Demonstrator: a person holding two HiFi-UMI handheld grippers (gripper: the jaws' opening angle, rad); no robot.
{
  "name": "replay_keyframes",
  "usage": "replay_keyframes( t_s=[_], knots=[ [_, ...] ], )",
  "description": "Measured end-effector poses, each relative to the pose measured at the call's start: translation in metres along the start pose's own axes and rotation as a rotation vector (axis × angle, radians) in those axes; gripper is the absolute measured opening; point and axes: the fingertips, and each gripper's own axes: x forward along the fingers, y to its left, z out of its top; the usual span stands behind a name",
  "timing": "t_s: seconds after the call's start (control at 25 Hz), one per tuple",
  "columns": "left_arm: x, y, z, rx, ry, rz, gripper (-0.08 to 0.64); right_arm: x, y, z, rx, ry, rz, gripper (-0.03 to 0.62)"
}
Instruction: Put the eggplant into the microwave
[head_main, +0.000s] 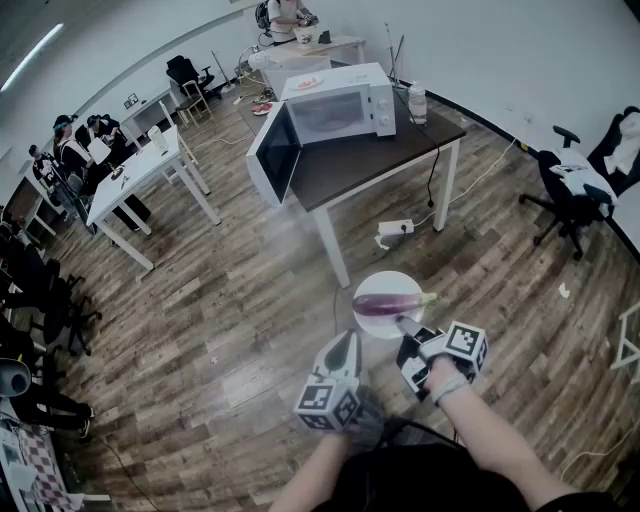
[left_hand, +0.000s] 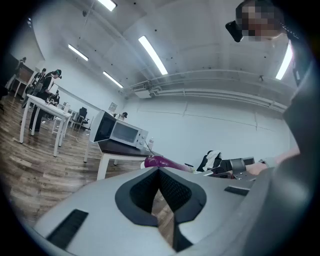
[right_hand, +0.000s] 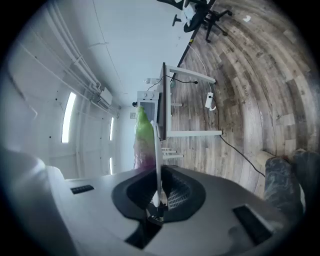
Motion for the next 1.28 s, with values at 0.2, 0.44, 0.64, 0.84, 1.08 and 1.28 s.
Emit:
replay_keyframes(
  t_s=[0.2, 0.44, 0.64, 0.84, 1.08, 1.28],
  knots=[
    [0.007, 0.001, 0.001, 0.011, 0.001, -0.002, 0.0, 0.006, -0.003, 0.006, 0.003, 0.002, -0.003, 0.017],
    [0.026, 0.013, 0.009, 0.023, 0.004, -0.008, 0.001, 0.023, -0.003, 0.016, 0.004, -0.001, -0.011, 0.018],
    [0.057, 0.025, 0.016, 0.035, 0.021, -0.038, 0.001, 0.045, 0.003, 0.032, -0.019, -0.003, -0.002, 0.018],
    [0.096, 0.037, 0.026, 0.078, 0.045, -0.081, 0.0, 0.076, 0.015, 0.056, -0.007, -0.019, 0.015, 0.018],
    [0.137, 0.055, 0.046, 0.114, 0.041, -0.128, 0.0, 0.117, 0.032, 0.078, -0.006, -0.043, 0.032, 0.018],
    [0.162, 0.077, 0.057, 0.11, 0.039, -0.146, 0.0, 0.15, 0.042, 0.089, 0.002, -0.057, 0.05, 0.018]
  ],
)
